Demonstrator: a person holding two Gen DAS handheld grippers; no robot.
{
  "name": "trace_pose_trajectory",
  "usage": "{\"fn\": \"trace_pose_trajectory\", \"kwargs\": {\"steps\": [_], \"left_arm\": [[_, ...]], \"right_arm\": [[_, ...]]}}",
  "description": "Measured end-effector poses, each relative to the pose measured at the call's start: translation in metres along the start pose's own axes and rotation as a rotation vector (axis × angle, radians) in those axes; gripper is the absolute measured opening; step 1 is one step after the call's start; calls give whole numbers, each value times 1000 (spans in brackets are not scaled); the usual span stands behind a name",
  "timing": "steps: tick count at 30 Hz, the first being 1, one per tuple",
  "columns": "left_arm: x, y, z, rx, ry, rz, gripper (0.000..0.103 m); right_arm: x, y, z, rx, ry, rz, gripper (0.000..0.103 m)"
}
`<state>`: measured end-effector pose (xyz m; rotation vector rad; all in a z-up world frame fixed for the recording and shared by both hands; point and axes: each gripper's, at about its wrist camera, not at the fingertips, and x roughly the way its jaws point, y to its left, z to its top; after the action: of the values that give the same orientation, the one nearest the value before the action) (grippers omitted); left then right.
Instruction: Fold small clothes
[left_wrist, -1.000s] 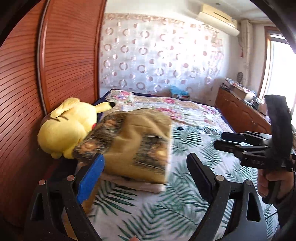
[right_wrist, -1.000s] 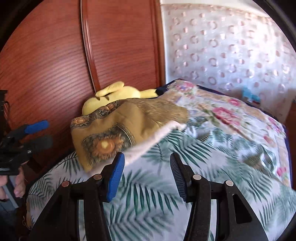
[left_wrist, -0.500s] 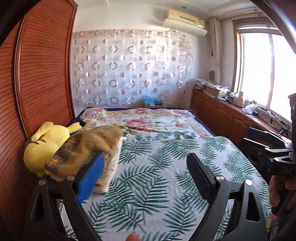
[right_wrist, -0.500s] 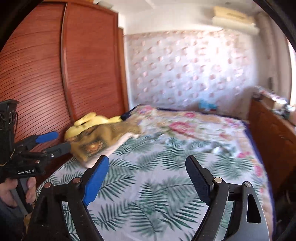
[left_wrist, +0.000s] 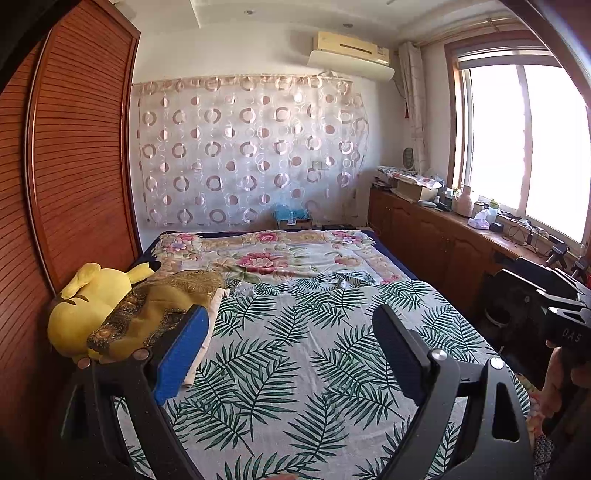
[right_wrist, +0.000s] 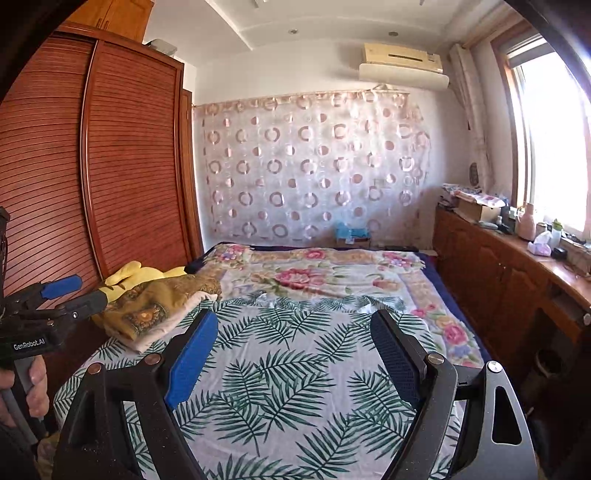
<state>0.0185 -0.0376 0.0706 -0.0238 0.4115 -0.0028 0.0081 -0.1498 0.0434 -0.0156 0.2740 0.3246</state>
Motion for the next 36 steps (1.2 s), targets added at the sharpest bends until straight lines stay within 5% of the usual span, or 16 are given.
{"fn": "trace_pose_trajectory", "kwargs": {"steps": [36], "left_arm": [[-10,-7,-5,-4,-11,16,91]], "right_arm": [[-3,-14,2,10,9,1,86]]}}
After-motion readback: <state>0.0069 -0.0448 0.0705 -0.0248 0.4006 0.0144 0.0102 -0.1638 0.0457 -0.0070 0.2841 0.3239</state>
